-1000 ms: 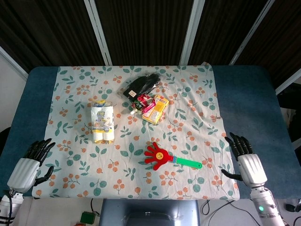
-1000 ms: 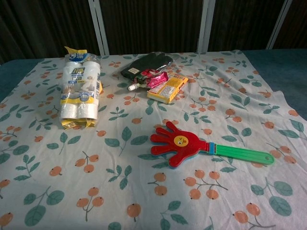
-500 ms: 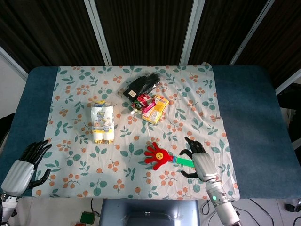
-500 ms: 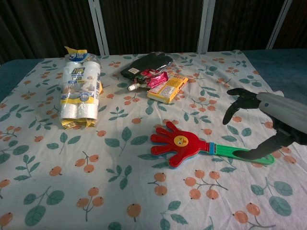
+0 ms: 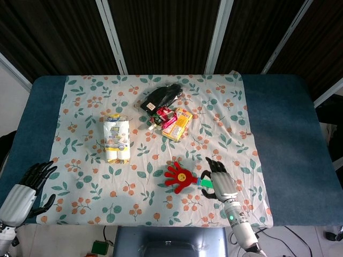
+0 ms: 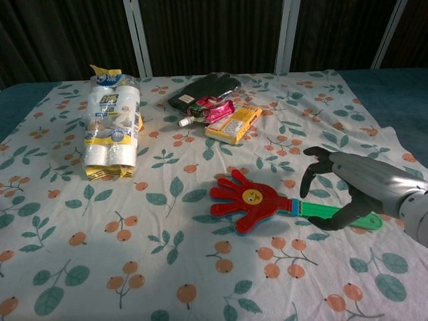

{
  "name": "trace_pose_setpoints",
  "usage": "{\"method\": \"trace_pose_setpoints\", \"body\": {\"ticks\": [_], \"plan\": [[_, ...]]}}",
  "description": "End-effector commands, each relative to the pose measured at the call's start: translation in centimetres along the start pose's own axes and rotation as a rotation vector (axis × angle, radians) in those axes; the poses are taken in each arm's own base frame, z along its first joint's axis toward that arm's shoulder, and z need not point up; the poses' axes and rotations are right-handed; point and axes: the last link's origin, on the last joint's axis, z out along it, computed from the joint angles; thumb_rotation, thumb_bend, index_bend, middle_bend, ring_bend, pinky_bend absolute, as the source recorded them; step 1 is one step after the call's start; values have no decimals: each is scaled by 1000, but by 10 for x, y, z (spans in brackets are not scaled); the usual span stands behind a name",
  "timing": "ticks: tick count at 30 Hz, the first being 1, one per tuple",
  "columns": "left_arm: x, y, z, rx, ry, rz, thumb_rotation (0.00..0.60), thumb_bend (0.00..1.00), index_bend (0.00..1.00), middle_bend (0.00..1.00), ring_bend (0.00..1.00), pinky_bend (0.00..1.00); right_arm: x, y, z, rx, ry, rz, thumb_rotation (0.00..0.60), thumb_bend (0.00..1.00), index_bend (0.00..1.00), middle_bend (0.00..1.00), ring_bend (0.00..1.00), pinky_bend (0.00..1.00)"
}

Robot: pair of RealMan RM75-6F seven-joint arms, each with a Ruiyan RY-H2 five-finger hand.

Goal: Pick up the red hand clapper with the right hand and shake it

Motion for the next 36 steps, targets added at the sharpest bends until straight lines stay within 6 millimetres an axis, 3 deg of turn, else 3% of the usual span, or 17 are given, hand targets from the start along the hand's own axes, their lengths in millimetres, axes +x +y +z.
{"method": "trace_pose_setpoints", "body": {"ticks": [1, 36], "plan": [[0, 0, 0, -1, 1, 1, 600, 438, 0, 0, 0, 71, 0, 2, 1, -7, -2, -6, 600, 379, 543, 0, 0, 0], [2, 1, -2, -10, 7, 1, 600, 438, 0, 0, 0, 71, -6, 10, 9, -30, -17, -1, 600, 381, 558, 12, 0, 0]]}}
